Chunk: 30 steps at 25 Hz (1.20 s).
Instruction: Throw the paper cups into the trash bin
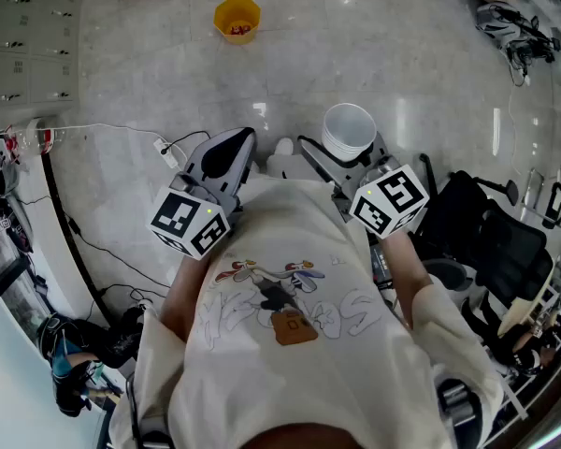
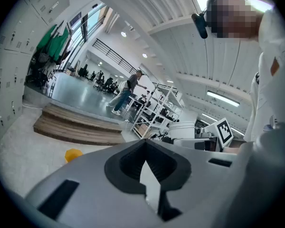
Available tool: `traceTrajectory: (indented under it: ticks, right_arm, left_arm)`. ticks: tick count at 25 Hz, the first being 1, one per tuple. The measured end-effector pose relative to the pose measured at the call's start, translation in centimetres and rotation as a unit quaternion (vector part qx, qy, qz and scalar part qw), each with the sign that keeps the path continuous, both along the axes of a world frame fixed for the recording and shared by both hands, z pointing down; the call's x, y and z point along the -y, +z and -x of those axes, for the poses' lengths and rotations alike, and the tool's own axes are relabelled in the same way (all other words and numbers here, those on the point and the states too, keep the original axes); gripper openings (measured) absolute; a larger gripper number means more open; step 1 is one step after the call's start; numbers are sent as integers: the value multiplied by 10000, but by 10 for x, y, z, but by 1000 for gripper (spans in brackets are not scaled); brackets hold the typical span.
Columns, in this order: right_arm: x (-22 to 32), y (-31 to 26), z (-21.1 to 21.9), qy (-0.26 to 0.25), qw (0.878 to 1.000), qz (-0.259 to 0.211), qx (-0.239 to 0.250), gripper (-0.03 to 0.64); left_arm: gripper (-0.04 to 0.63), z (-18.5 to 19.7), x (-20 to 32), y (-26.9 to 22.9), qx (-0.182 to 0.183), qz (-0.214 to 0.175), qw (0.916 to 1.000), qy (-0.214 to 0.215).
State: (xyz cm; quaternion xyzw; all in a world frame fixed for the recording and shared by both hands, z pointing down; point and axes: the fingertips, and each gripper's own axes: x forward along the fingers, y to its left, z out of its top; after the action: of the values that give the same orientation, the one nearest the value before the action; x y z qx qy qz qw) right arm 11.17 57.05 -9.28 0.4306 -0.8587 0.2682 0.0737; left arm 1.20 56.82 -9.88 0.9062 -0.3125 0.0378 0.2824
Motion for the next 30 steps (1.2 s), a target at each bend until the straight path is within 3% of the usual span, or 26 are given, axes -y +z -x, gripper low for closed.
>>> traceTrajectory:
  ticks: [13, 20, 26, 30]
  right_arm:
    - [1, -7, 22, -141, 9994, -87, 291, 331]
    - [-6, -13, -14, 73, 9987, -96, 488, 330]
    - [8, 8, -38, 137, 9989, -80, 452, 330]
    - [27, 13, -43, 35, 9993, -41, 381, 330]
  left_arm:
    - [6, 16, 0, 3, 6, 92, 9999, -90]
    - [6, -16, 1, -3, 16, 121, 9999, 73]
    - [6, -42, -4, 13, -13, 512, 9987, 32]
    - [6, -55, 18, 10, 165, 435, 9989, 93]
